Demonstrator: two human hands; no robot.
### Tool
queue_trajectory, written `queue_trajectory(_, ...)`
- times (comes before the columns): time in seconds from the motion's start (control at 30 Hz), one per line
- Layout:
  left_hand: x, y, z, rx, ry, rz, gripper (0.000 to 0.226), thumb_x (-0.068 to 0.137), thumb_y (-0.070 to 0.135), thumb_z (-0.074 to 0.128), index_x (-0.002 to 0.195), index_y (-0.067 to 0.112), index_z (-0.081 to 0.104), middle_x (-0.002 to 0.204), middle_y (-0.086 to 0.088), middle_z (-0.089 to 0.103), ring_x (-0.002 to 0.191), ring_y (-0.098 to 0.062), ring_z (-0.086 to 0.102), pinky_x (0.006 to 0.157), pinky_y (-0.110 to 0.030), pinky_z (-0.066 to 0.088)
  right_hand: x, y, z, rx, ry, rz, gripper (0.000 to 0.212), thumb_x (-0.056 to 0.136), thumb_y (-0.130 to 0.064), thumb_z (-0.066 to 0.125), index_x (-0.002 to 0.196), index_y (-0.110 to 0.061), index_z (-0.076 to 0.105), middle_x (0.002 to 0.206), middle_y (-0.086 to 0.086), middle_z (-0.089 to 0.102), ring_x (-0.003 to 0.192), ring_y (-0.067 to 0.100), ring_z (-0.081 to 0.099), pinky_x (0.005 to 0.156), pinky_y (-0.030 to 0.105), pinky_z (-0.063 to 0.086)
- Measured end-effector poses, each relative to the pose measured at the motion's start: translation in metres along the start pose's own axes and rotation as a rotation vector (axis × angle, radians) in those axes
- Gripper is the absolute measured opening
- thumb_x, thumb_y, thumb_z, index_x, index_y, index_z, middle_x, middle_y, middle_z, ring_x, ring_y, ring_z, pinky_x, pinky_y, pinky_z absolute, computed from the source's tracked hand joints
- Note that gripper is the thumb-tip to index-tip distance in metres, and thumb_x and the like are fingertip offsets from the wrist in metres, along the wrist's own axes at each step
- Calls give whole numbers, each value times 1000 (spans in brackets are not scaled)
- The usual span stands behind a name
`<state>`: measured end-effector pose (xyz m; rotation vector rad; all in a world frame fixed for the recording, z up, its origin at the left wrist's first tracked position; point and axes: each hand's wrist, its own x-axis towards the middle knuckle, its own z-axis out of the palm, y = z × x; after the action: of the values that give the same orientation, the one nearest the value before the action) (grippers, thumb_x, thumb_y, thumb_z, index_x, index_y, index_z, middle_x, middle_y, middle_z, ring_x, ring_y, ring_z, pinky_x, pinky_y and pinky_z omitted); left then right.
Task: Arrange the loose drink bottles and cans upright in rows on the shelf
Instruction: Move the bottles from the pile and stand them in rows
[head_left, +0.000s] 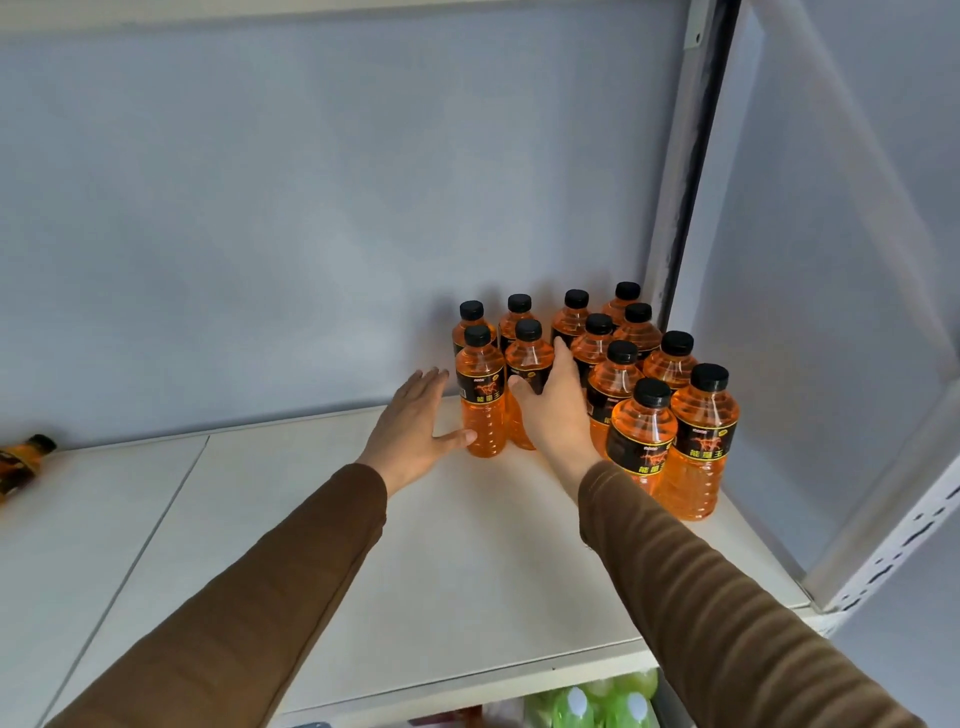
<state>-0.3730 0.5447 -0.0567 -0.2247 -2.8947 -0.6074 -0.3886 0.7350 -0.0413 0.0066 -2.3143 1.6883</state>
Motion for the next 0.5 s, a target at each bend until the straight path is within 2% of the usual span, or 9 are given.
queue_trajectory(0.13,-24,-15,-12,226,-5,24,90,92,63,52,160,23,9,168,0,2,154,-18,-4,122,-35,4,-28,-11,1,-193,37,-180,77,94,-22,65,155,-21,19,163,0,15,150,20,11,118,36,15)
queue_trajectory(0.27,-58,-37,-29,312,-2,-9,87,95,62,48,160,19,8,168,-1,2,154,-19,-6,122,-34,1,-63,-24,17,-374,26,-419,66,92,-22,65,149,-19,33,158,3,26,144,23,20,116,35,21)
queue_trajectory(0.37,-91,-62,-46,373,-3,-73,86,96,61,47,160,19,9,168,-1,0,154,-20,-6,121,-32,-3,-90,-37,46,-432,-99,-464,62,91,-25,66,146,-19,39,155,2,31,141,23,24,115,38,30)
queue_trajectory(0.5,-141,-106,-75,385,12,-165,86,95,62,47,160,20,8,168,-1,1,154,-21,-3,123,-35,0,-124,-58,96,-535,-306,-525,62,92,-33,64,146,-20,38,155,4,33,142,26,24,115,38,27)
